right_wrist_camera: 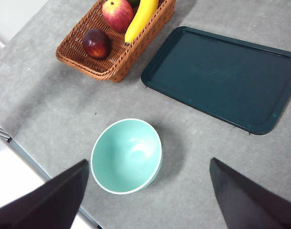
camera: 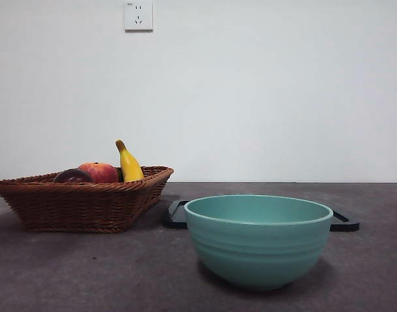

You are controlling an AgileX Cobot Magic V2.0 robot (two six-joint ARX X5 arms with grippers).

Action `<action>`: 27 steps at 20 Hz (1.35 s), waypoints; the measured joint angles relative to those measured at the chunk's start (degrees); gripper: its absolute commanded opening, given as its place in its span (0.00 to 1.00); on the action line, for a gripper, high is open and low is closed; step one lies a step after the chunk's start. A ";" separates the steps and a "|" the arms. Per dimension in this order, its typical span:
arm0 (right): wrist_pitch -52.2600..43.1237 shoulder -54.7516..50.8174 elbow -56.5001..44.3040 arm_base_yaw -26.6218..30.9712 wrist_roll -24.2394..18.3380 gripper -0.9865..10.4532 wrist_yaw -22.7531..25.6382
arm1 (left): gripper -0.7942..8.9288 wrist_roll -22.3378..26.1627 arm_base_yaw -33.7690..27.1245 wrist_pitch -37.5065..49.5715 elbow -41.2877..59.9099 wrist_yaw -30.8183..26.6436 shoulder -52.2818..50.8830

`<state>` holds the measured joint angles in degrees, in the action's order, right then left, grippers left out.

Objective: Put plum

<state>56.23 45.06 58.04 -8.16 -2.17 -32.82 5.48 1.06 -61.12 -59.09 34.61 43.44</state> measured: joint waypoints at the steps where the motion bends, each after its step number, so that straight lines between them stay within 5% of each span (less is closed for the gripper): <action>1: 0.00 0.00 0.00 0.00 0.02 0.45 0.00 | 0.56 -0.17 0.00 0.31 0.00 -0.20 0.09; 8: 0.00 0.00 0.00 0.00 0.02 0.45 0.00 | 0.55 -2.58 1.86 8.15 -0.46 -3.39 6.91; 22: 0.00 0.04 0.00 -0.09 0.04 0.45 0.00 | 0.53 -1.44 12.72 15.54 -13.18 -23.76 39.32; 27: 0.00 0.09 0.00 -0.09 0.02 0.45 0.00 | 0.53 -0.81 12.72 20.26 -13.18 -24.39 47.19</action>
<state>56.23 45.15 58.04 -8.25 -2.15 -32.82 4.67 13.78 -40.86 -72.27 10.22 90.63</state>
